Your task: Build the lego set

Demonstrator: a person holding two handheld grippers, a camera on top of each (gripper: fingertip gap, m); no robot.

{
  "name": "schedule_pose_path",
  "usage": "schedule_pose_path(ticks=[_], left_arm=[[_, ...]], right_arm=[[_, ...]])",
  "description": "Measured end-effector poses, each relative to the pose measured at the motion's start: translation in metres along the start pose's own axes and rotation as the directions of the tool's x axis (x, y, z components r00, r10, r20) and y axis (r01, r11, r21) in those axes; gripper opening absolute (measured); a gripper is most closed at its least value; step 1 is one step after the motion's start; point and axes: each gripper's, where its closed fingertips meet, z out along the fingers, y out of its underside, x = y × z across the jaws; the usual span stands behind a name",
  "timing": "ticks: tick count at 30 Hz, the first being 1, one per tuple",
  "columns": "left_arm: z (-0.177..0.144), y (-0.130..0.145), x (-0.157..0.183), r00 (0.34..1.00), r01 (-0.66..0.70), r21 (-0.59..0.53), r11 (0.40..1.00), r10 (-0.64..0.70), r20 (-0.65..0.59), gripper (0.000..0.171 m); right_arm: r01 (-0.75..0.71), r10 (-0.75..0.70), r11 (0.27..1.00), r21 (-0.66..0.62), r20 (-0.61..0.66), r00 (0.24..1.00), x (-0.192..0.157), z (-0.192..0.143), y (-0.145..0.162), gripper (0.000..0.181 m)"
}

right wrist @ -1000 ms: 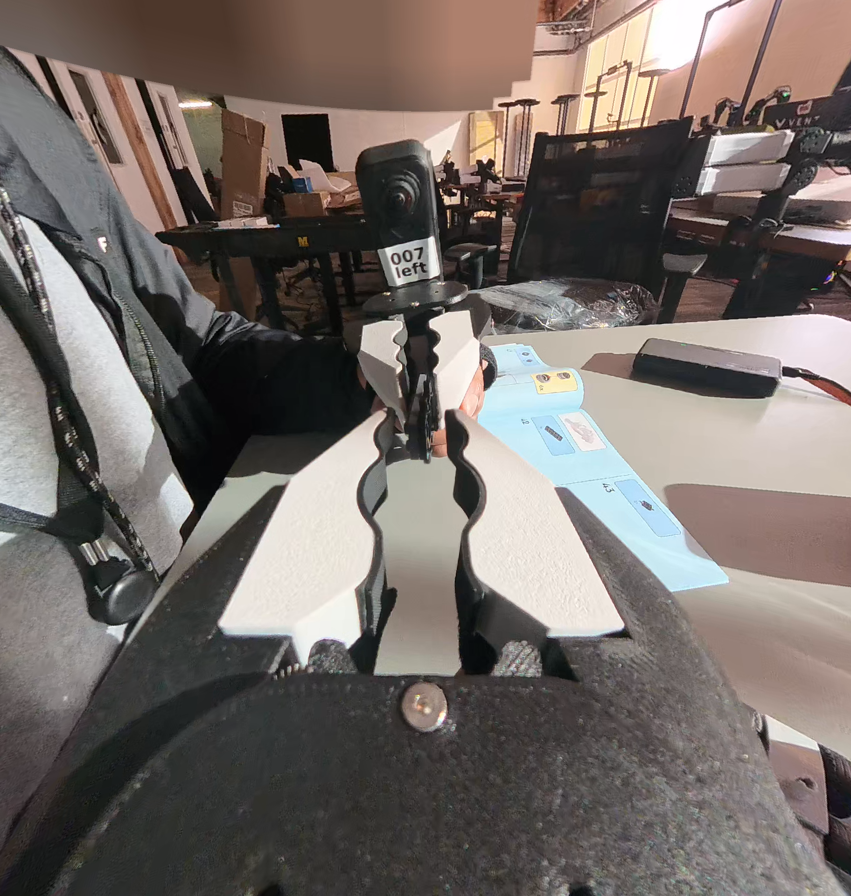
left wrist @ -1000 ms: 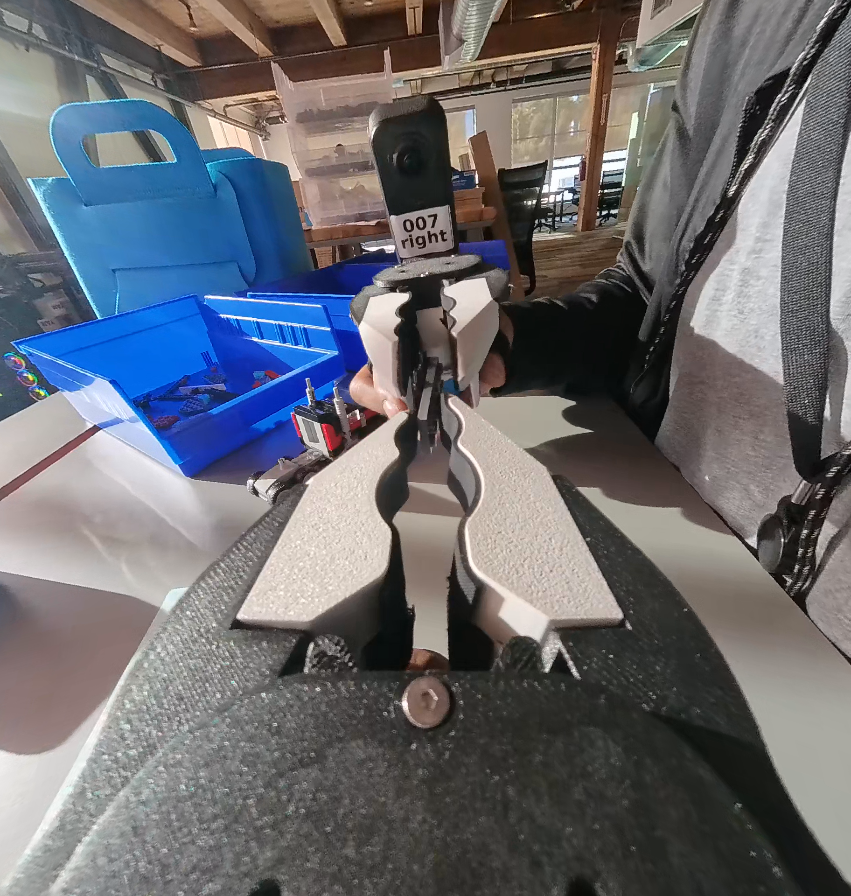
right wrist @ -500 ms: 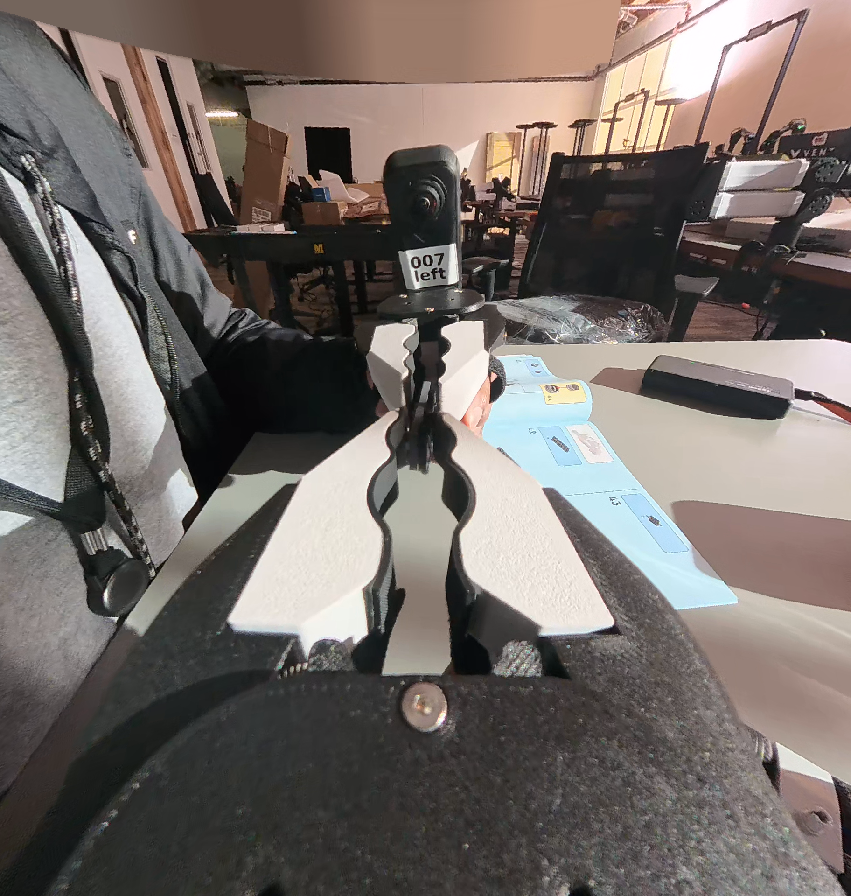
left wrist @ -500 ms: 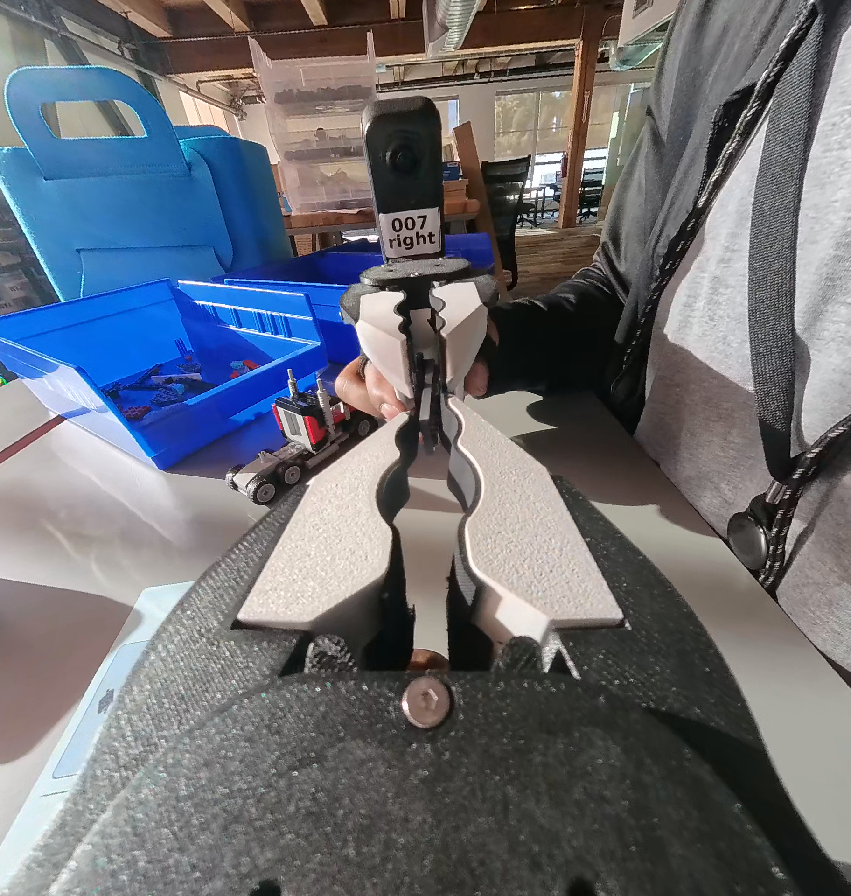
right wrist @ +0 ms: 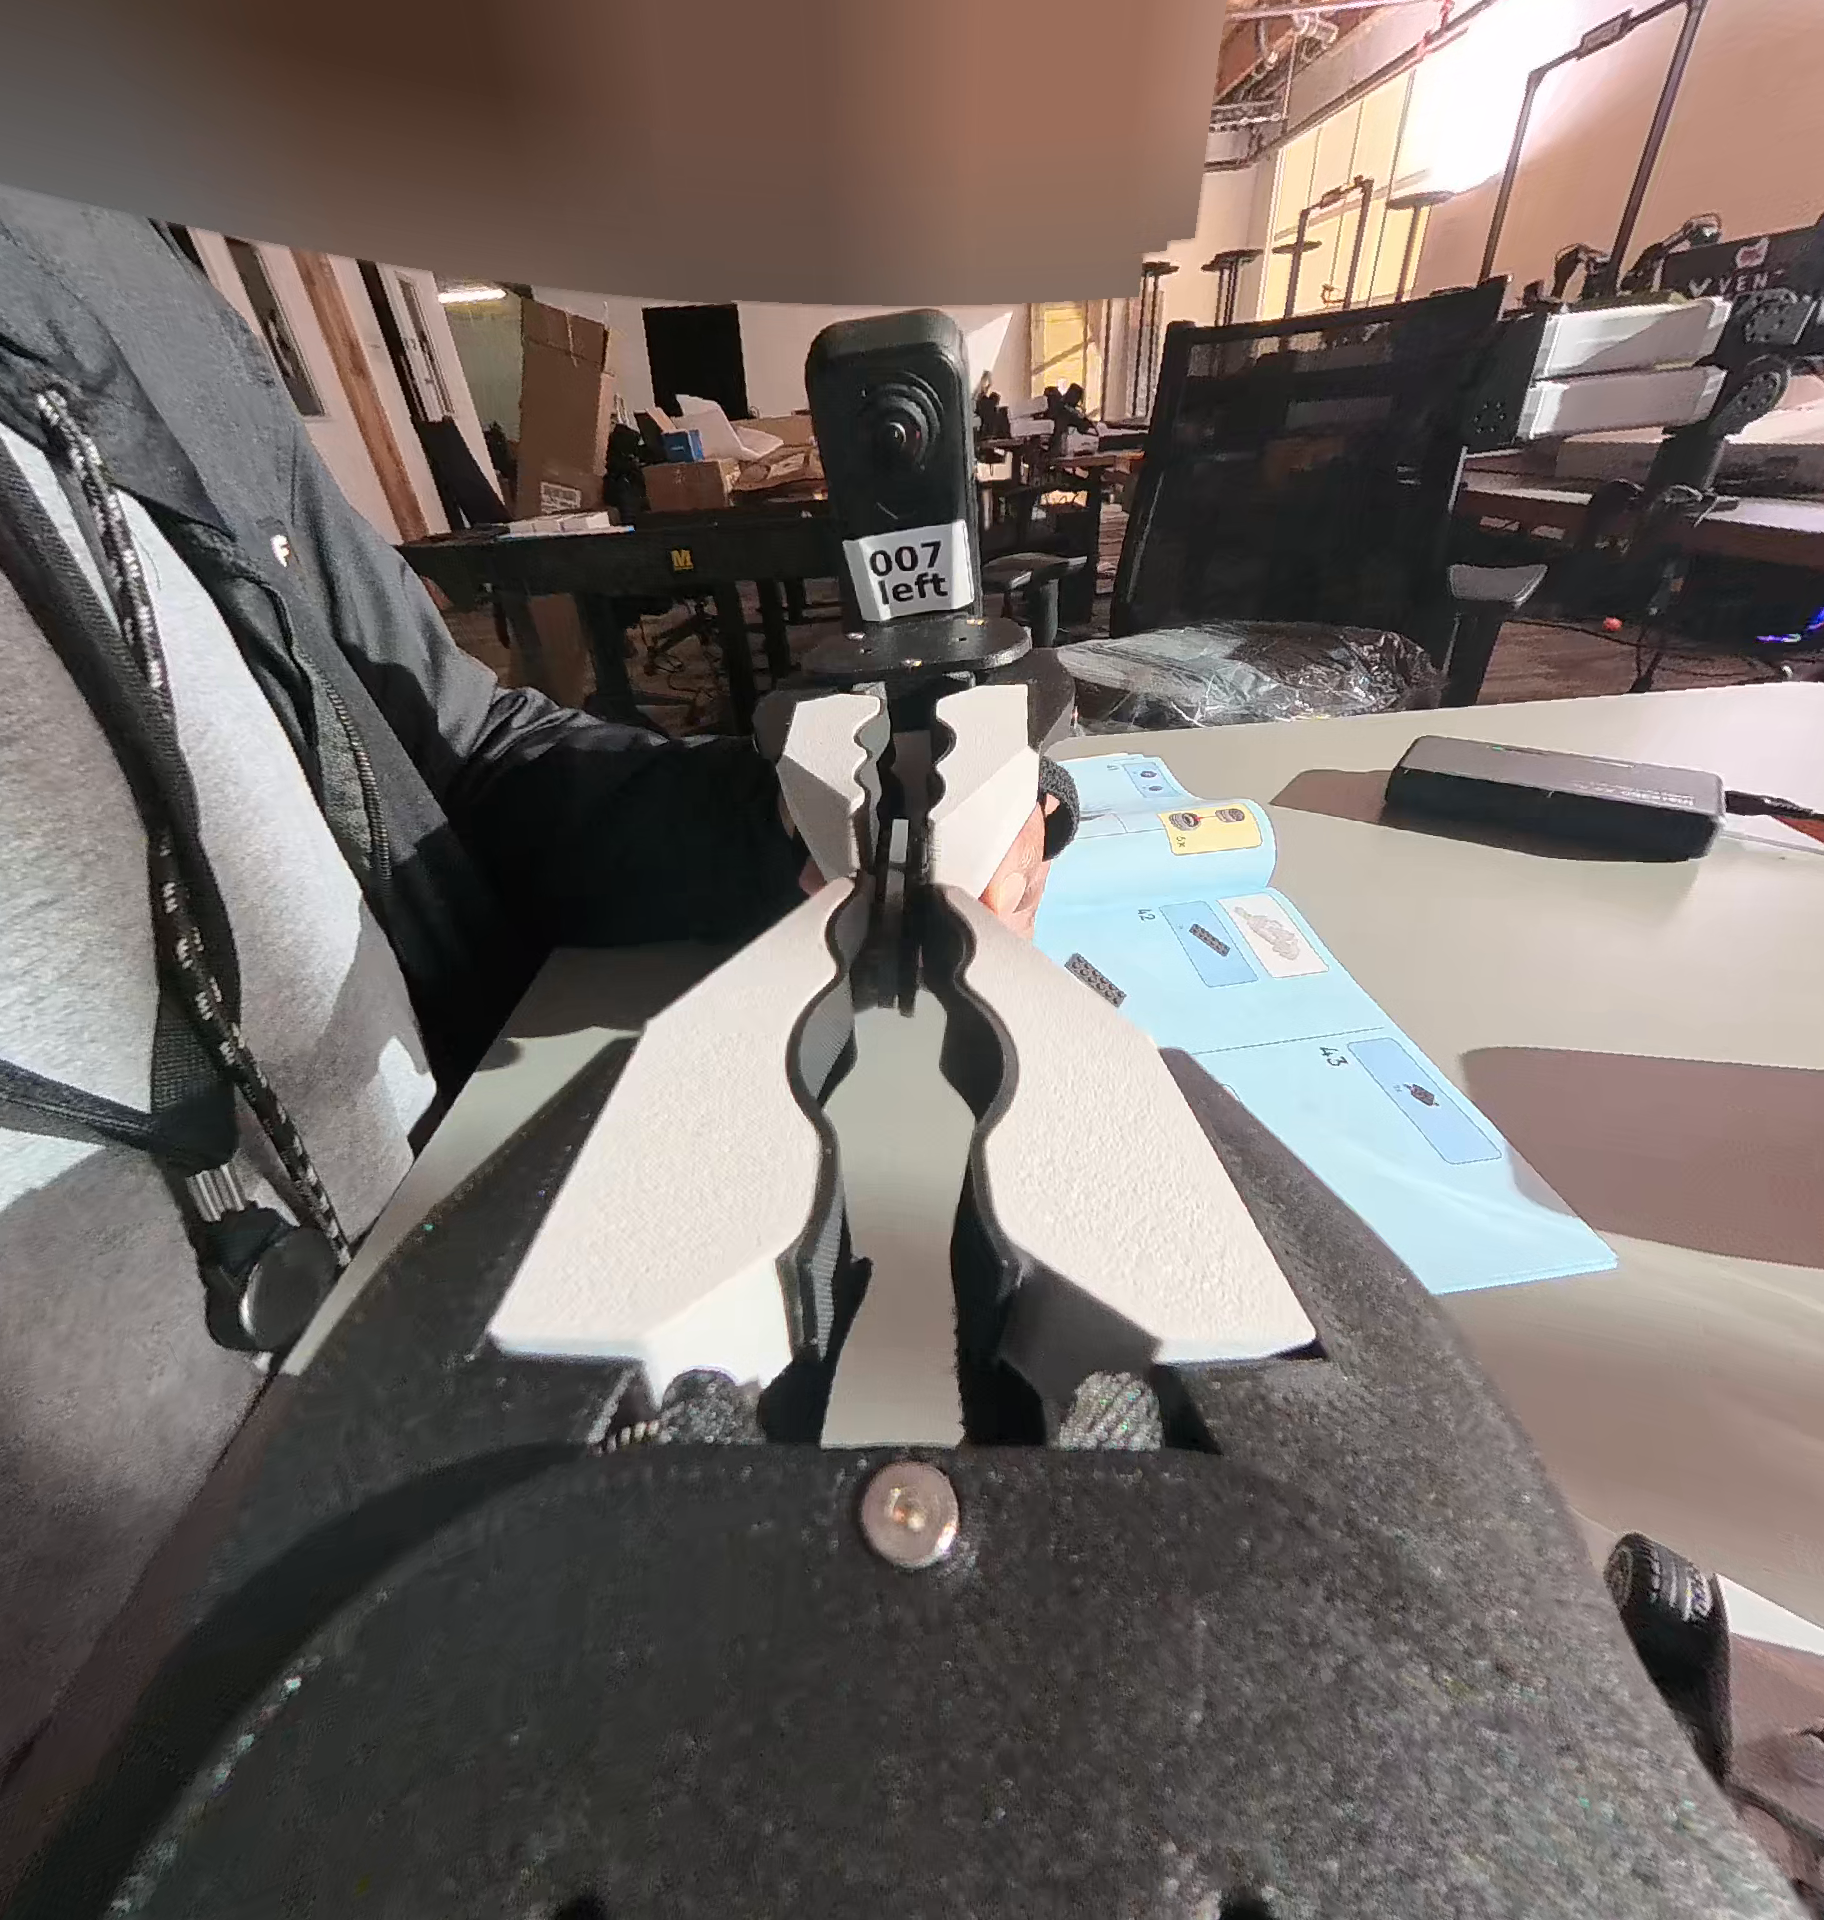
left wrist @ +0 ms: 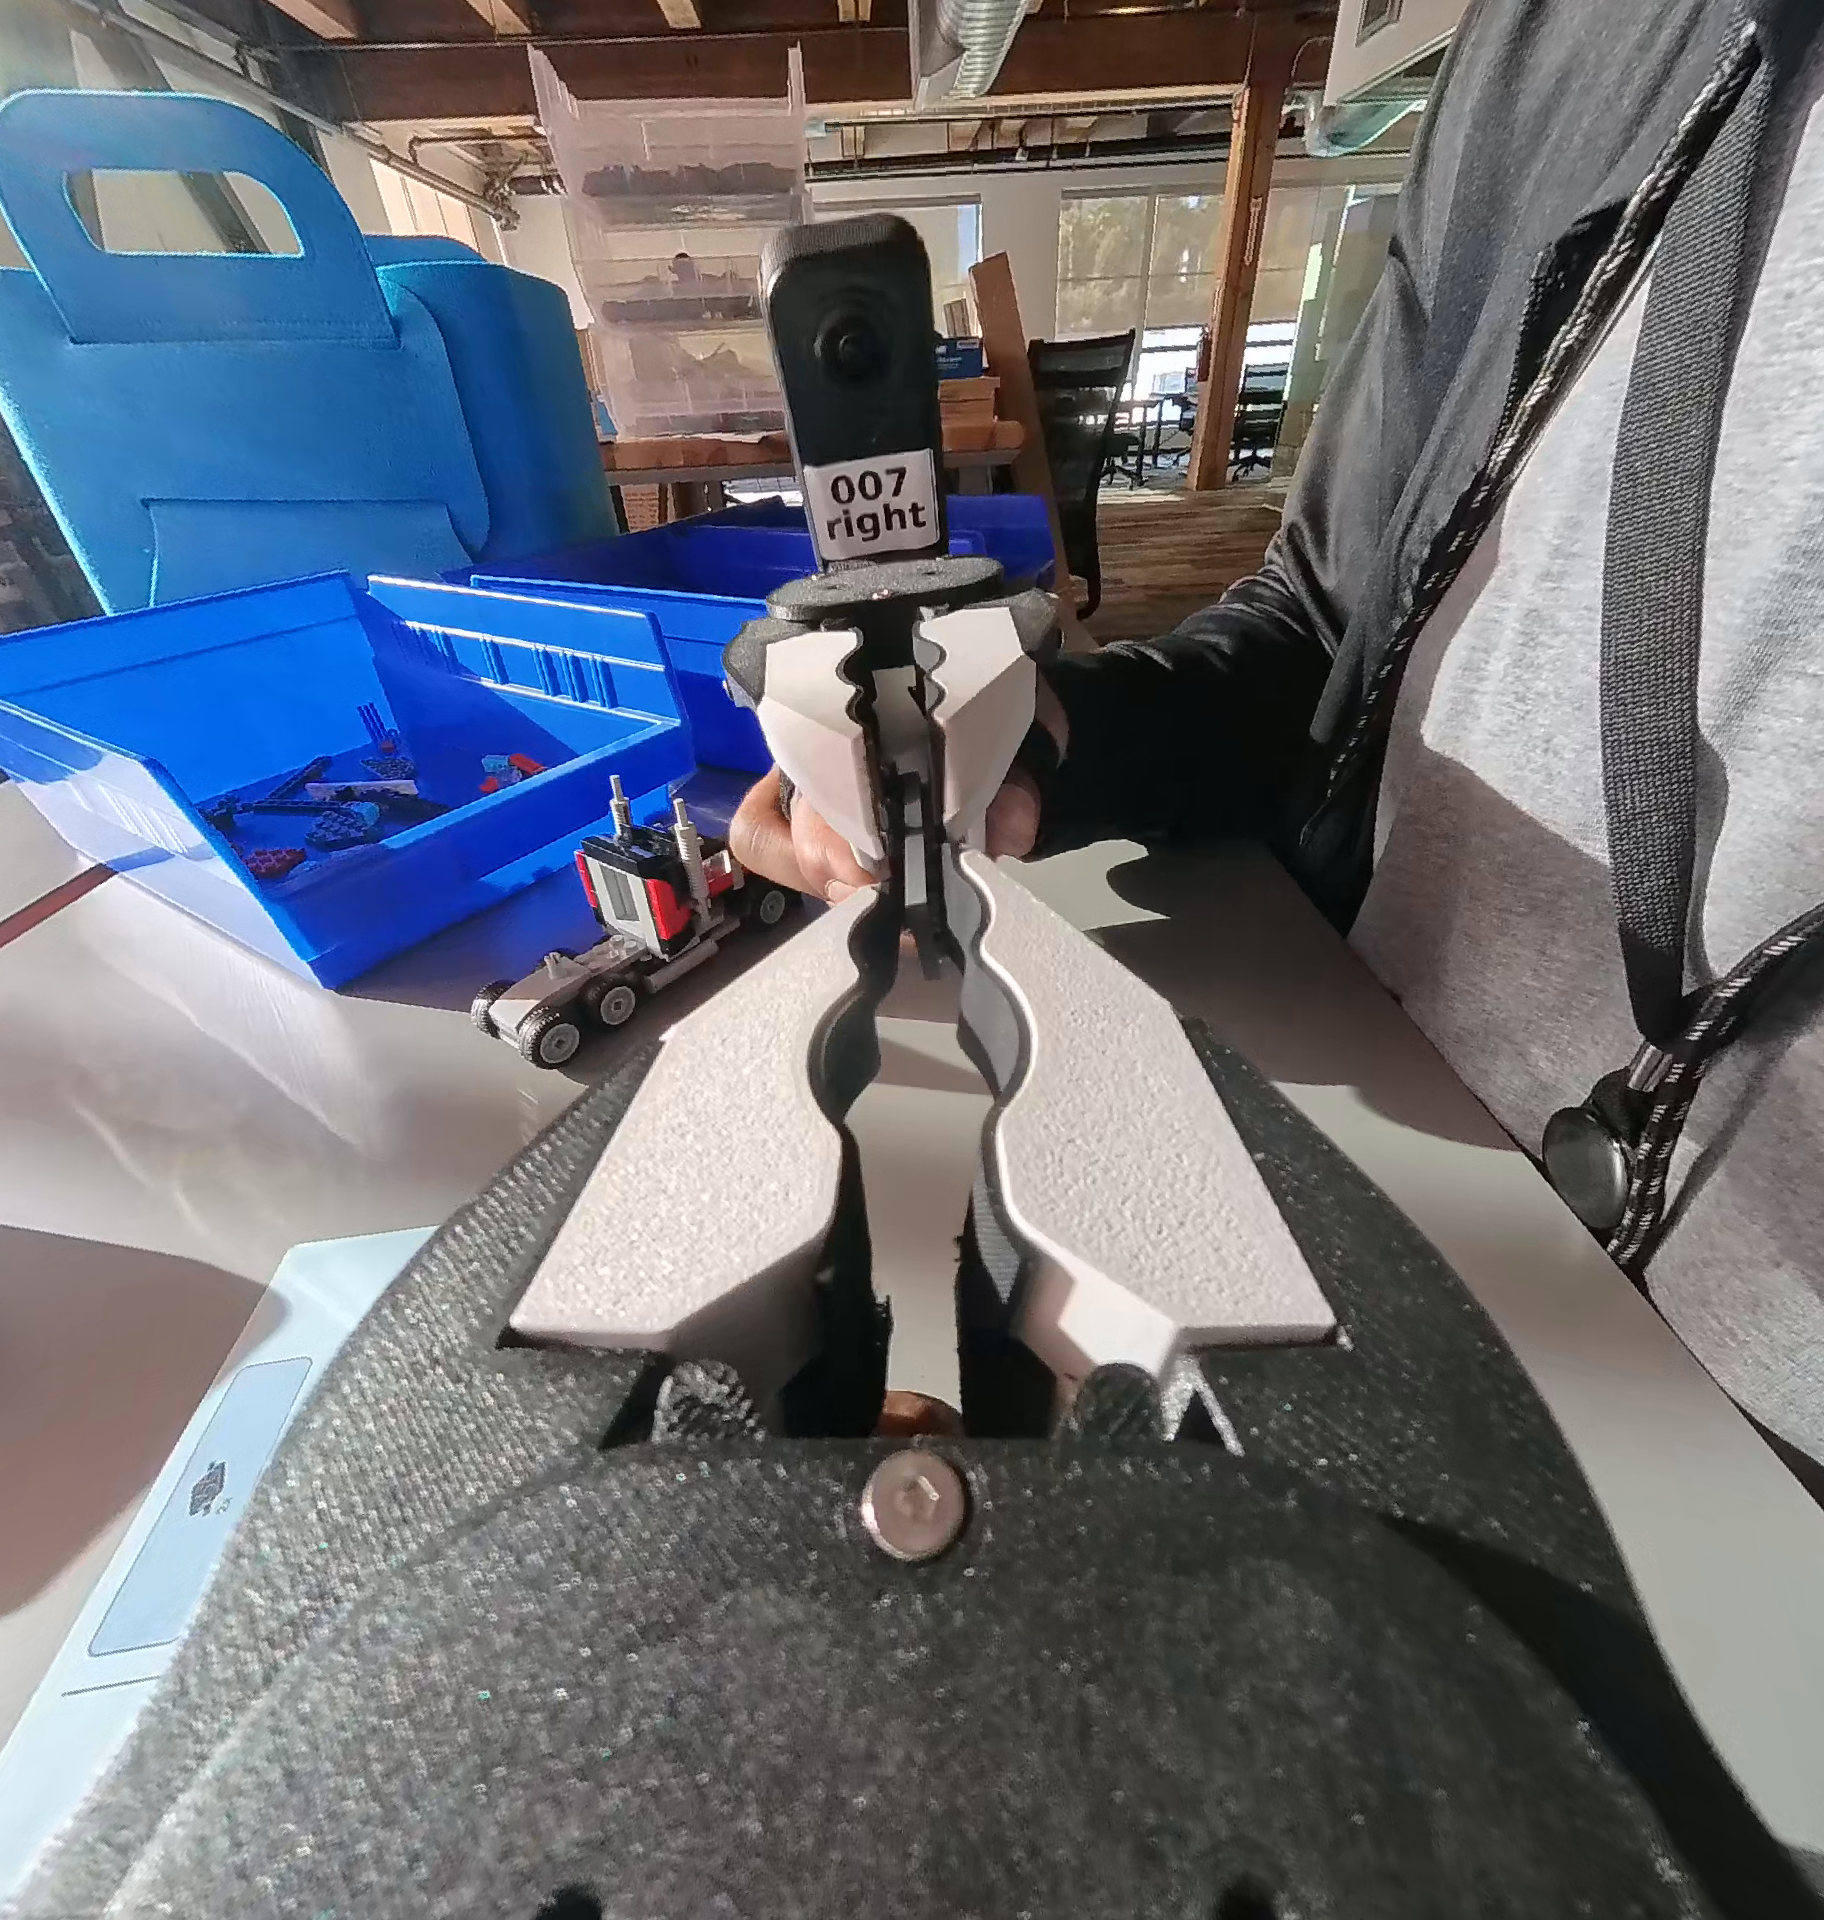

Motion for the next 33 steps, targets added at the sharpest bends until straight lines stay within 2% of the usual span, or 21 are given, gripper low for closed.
schedule_pose_path(ticks=[4, 6, 10, 14, 16, 18, 21, 23, 26, 29, 33], left_arm=[[-0.002, -0.002, -0.003, 1.0, 0.021, 0.01, 1.0, -0.022, 0.014, 0.009], [-0.004, -0.002, -0.002, 0.999, 0.043, 0.009, 0.999, -0.043, 0.006, 0.01], [-0.006, -0.001, -0.001, 0.996, 0.09, -0.013, 0.996, -0.09, -0.003, 0.01], [-0.002, 0.014, 0.002, 0.999, 0.051, -0.096, 0.994, -0.051, -0.002, 0.01], [0.0, 0.017, 0.004, 0.999, 0.034, -0.11, 0.993, -0.035, -0.008, 0.01], [0.001, 0.019, 0.005, 1.0, 0.023, -0.115, 0.993, -0.024, -0.009, 0.01], [0.001, 0.022, 0.002, 1.0, 0.017, -0.132, 0.991, -0.015, 0.012, 0.011], [0.0, 0.023, -0.001, 0.999, 0.034, -0.141, 0.989, -0.031, 0.023, 0.029], [-0.005, 0.023, -0.007, 0.997, 0.059, -0.152, 0.987, -0.051, 0.053, 0.047], [-0.011, 0.016, -0.02, 0.99, 0.087, -0.112, 0.99, -0.074, 0.116, 0.05], [-0.022, 0.007, -0.047, 0.96, 0.125, -0.047, 0.991, -0.109, 0.256, 0.05]], right_arm=[[-0.044, 0.044, 0.999, 0.025, -0.016, 0.999, 0.003, 0.001, -0.003, 0.013], [-0.063, 0.063, 0.998, 0.011, -0.039, 0.997, 0.005, -0.002, -0.001, 0.03], [-0.097, 0.092, 0.994, -0.042, -0.096, 0.991, 0.01, -0.01, 0.009, 0.037], [-0.048, 0.035, 0.992, -0.117, -0.111, 0.993, 0.005, -0.01, 0.025, 0.035], [-0.031, 0.018, 0.988, -0.148, -0.088, 0.996, 0.001, -0.006, 0.031, 0.029], [-0.001, -0.011, 0.987, -0.16, -0.07, 0.997, -0.003, -0.004, 0.033, 0.013], [0.066, -0.086, 0.979, -0.193, -0.096, 0.992, 0.002, -0.004, 0.036, 0.01], [0.121, -0.156, 0.964, -0.238, -0.135, 0.978, 0.009, -0.009, 0.041, 0.01], [0.22, -0.298, 0.908, -0.358, -0.18, 0.938, 0.02, -0.021, 0.055, 0.01], [0.28, -0.413, 0.819, -0.5, -0.177, 0.893, 0.028, -0.033, 0.076, 0.01], [0.361, -0.531, 0.658, -0.66, -0.067, 0.845, 0.027, -0.042, 0.107, 0.01]])
